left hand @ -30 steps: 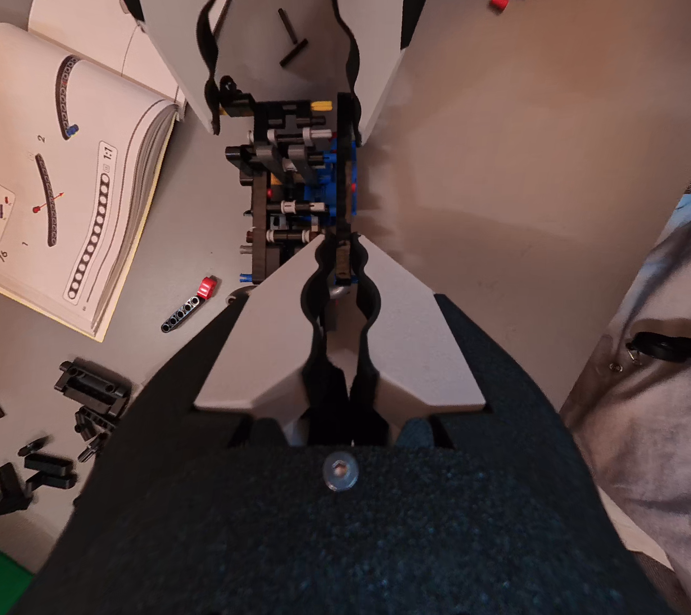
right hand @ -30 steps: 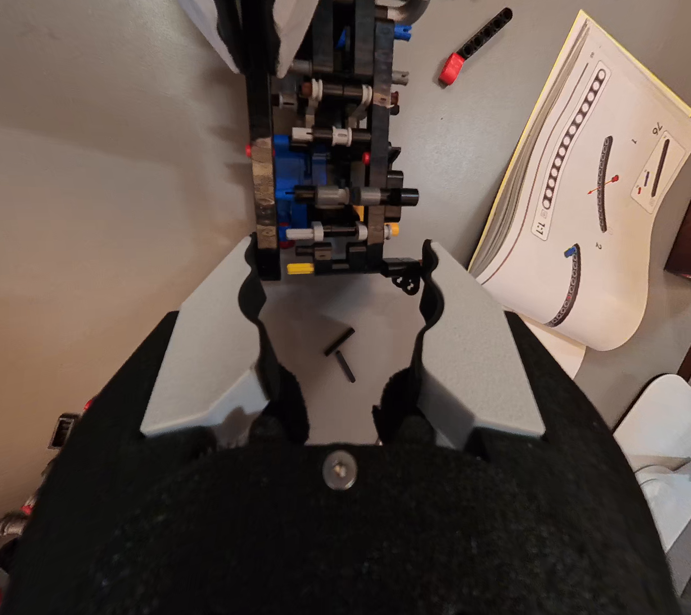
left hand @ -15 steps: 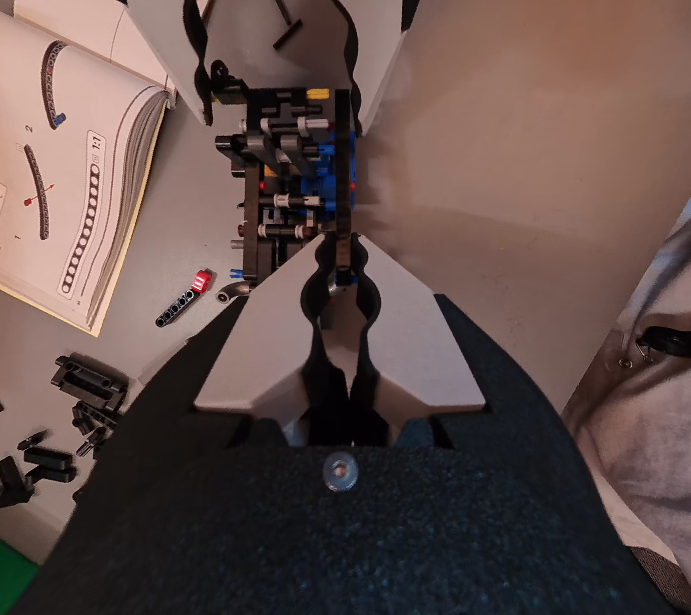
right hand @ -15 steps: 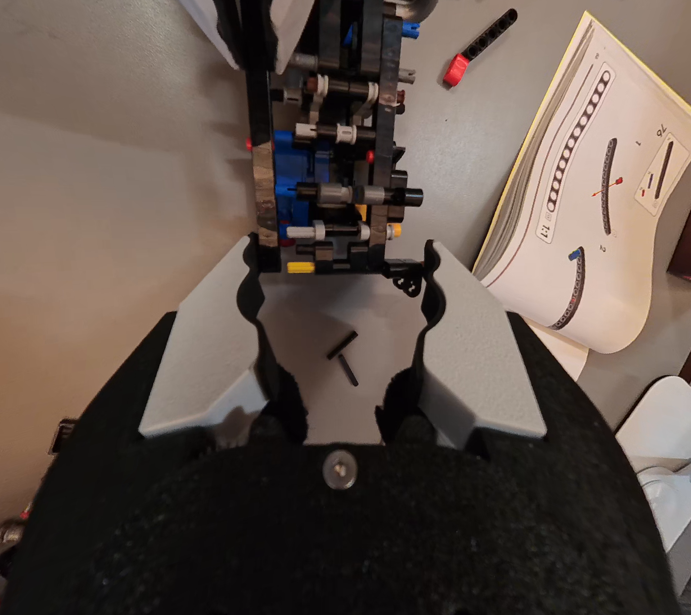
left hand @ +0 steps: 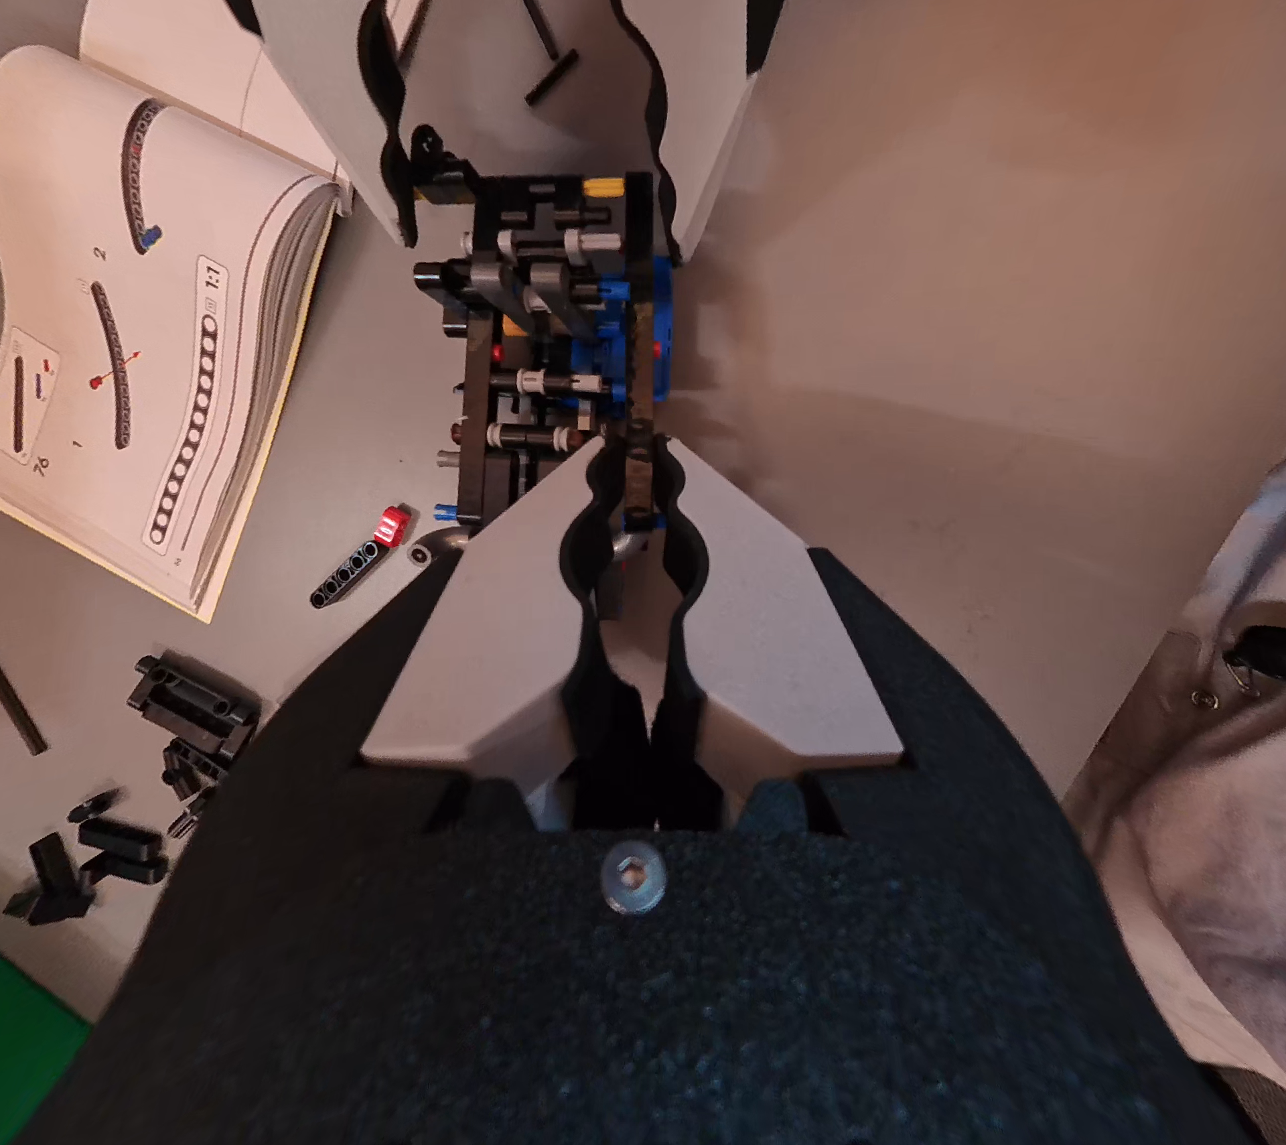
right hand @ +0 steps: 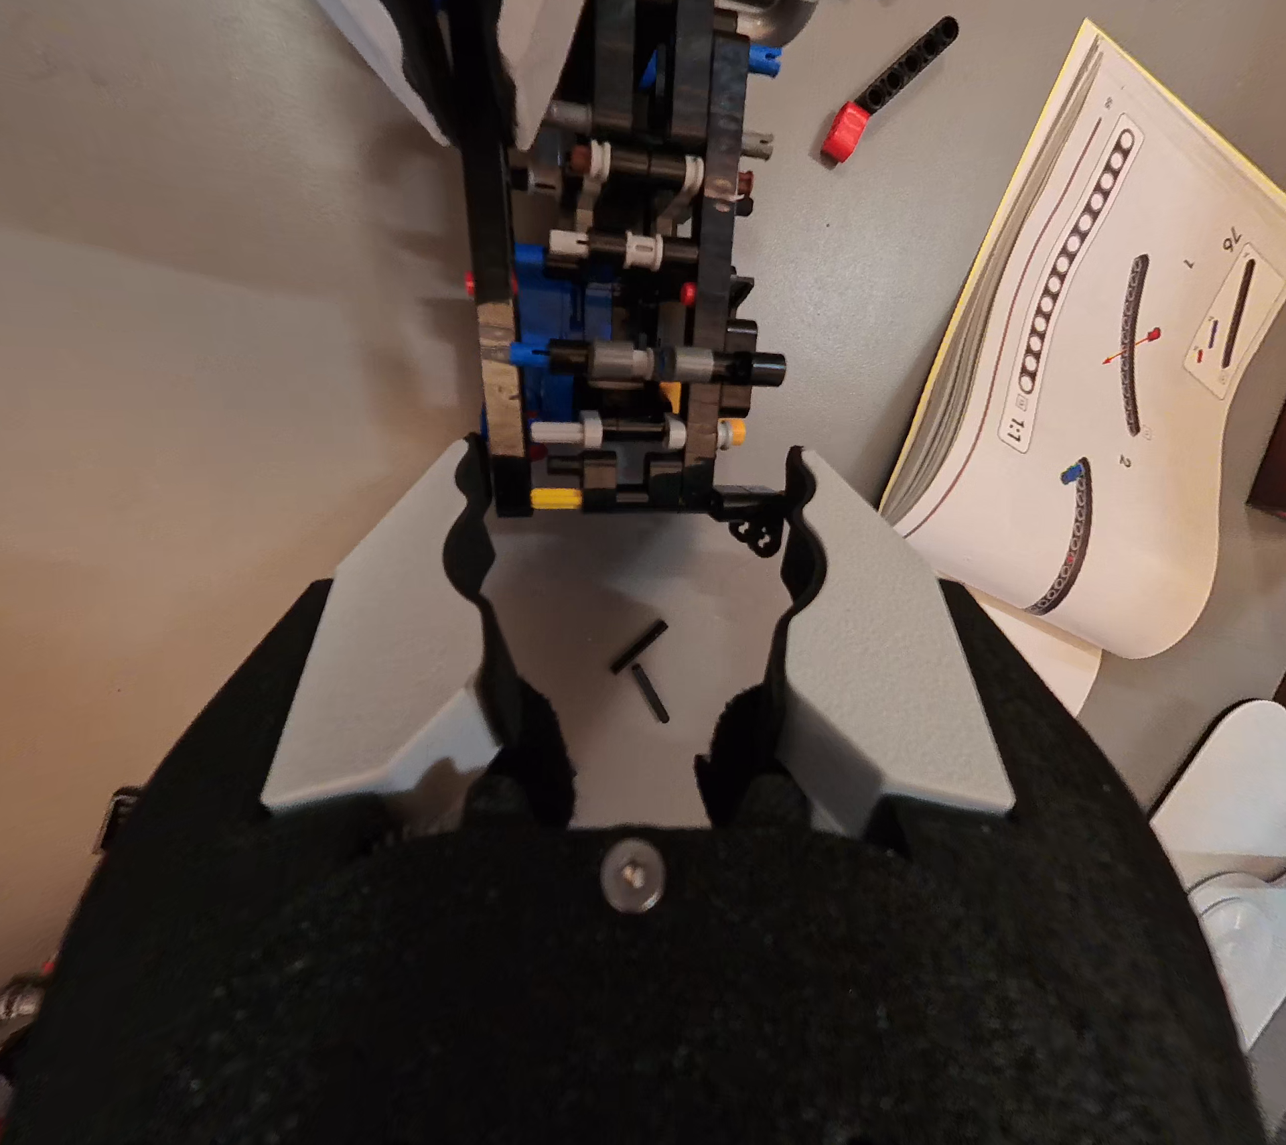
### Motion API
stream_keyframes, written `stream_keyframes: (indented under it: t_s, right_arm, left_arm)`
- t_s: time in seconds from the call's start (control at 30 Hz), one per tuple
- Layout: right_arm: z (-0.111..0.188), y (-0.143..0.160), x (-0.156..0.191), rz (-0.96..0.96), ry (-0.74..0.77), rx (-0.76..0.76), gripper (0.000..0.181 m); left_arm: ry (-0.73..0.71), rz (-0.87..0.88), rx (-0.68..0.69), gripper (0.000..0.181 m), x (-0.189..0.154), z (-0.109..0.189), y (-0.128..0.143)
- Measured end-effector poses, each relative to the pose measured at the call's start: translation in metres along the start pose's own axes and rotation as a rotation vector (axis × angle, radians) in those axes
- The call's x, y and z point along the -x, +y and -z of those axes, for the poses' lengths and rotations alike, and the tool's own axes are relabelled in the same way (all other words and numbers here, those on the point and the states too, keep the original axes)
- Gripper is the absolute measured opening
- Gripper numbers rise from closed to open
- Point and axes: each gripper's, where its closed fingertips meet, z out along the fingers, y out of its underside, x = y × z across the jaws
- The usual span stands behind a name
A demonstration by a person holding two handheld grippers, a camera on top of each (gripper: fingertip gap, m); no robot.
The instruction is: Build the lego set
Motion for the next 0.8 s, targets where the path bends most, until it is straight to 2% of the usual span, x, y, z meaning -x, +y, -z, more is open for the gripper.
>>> stream_keyframes:
  t_s: [0.23, 0.37, 0.47, 0.67, 0.8]
  right_arm:
    - [0.009, -0.002, -0.002, -0.037, -0.011, -0.019, 0.084]
    - [0.02, -0.017, 0.0, -0.085, -0.027, -0.121, 0.081]
    - [0.012, -0.011, -0.002, -0.063, 0.011, -0.065, 0.081]
    - [0.002, -0.017, 0.005, -0.08, -0.072, -0.076, 0.068]
    - [0.001, -0.016, 0.004, -0.059, -0.059, -0.068, 0.067]
  left_arm:
    - [0.016, 0.012, -0.018, 0.006, 0.0, -0.001, 0.0]
    - [0.022, 0.01, -0.022, 0.006, 0.001, -0.001, 0.0]
    - [0.03, 0.011, -0.025, 0.006, 0.002, 0.0, 0.001]
    - [0.034, 0.002, -0.021, 0.006, 0.002, 0.0, 0.002]
    - [0.039, 0.002, -0.022, 0.006, 0.002, -0.001, 0.002]
